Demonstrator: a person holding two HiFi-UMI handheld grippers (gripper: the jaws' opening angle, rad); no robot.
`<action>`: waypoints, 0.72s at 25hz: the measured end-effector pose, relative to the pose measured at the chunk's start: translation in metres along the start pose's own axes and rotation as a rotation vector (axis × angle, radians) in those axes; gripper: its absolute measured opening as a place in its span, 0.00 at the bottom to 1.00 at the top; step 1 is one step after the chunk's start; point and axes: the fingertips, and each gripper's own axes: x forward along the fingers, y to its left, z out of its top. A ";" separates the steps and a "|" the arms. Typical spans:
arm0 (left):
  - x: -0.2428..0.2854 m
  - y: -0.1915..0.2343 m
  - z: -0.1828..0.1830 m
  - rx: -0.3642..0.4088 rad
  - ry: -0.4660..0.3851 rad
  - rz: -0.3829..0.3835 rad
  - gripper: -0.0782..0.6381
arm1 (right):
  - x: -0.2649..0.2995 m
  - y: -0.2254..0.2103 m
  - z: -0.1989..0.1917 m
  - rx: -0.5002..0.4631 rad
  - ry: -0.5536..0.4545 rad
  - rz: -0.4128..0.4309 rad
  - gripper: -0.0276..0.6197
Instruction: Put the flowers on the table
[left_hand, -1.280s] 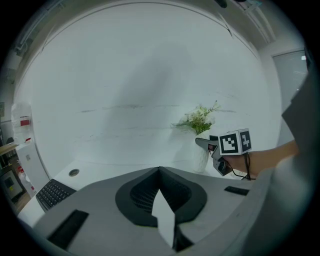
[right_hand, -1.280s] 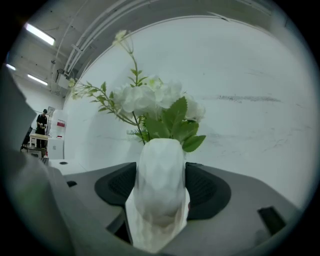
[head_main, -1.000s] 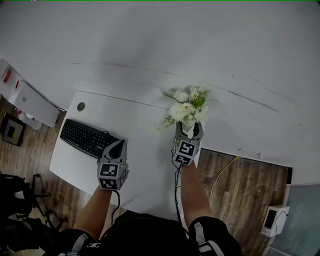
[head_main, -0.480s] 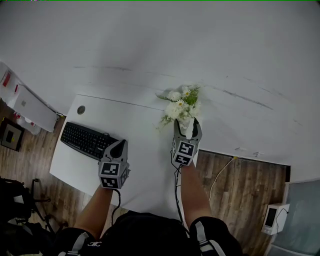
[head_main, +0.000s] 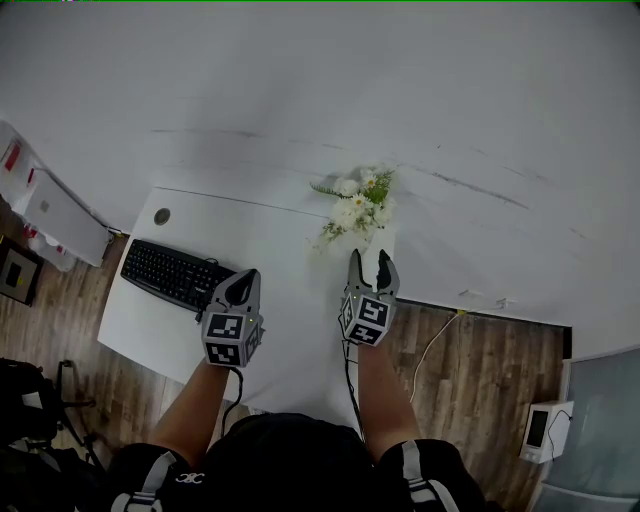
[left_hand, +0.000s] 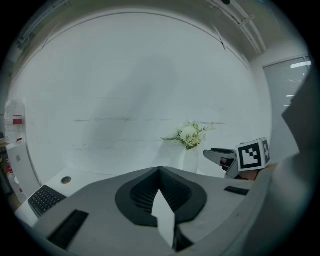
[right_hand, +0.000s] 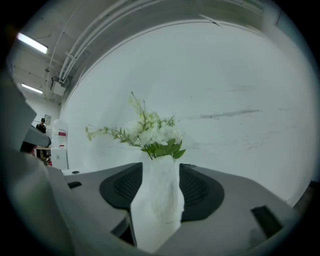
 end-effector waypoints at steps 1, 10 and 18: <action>-0.004 -0.003 0.003 0.001 -0.009 -0.008 0.11 | -0.013 0.000 0.008 0.006 -0.011 -0.018 0.37; -0.060 -0.028 0.031 0.002 -0.105 -0.075 0.11 | -0.121 0.018 0.102 0.022 -0.100 -0.020 0.05; -0.108 -0.052 0.043 0.030 -0.164 -0.159 0.11 | -0.189 0.035 0.128 0.010 -0.111 -0.028 0.05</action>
